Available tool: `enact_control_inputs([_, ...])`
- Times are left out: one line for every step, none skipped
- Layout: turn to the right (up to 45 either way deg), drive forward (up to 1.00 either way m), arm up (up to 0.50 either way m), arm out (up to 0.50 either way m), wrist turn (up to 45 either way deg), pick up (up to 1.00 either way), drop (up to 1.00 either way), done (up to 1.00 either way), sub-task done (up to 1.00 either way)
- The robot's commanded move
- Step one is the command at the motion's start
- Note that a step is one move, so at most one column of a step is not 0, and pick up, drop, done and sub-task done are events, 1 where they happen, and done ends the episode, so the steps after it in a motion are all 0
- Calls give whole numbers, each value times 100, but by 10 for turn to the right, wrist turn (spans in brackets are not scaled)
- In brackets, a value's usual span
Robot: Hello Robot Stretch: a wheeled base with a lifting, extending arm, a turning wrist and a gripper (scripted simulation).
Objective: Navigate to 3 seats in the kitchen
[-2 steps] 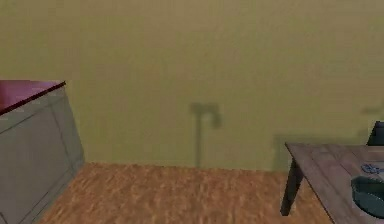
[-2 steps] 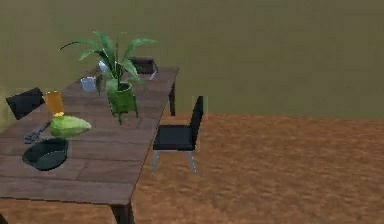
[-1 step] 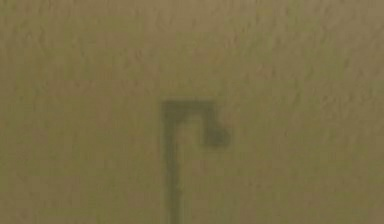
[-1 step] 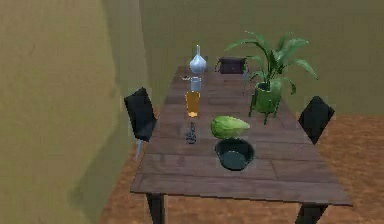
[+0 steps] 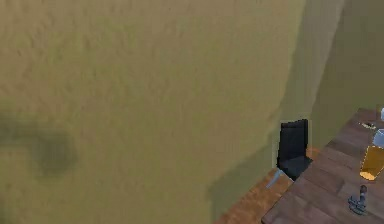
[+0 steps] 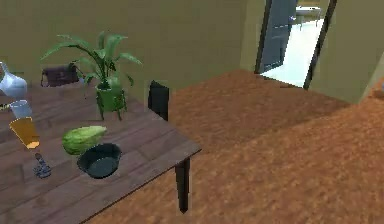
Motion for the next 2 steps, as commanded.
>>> enact_control_inputs([330,0,0,0,0,0,0,0,0])
enact_control_inputs([0,0,0,0,0,0,0,0,100])
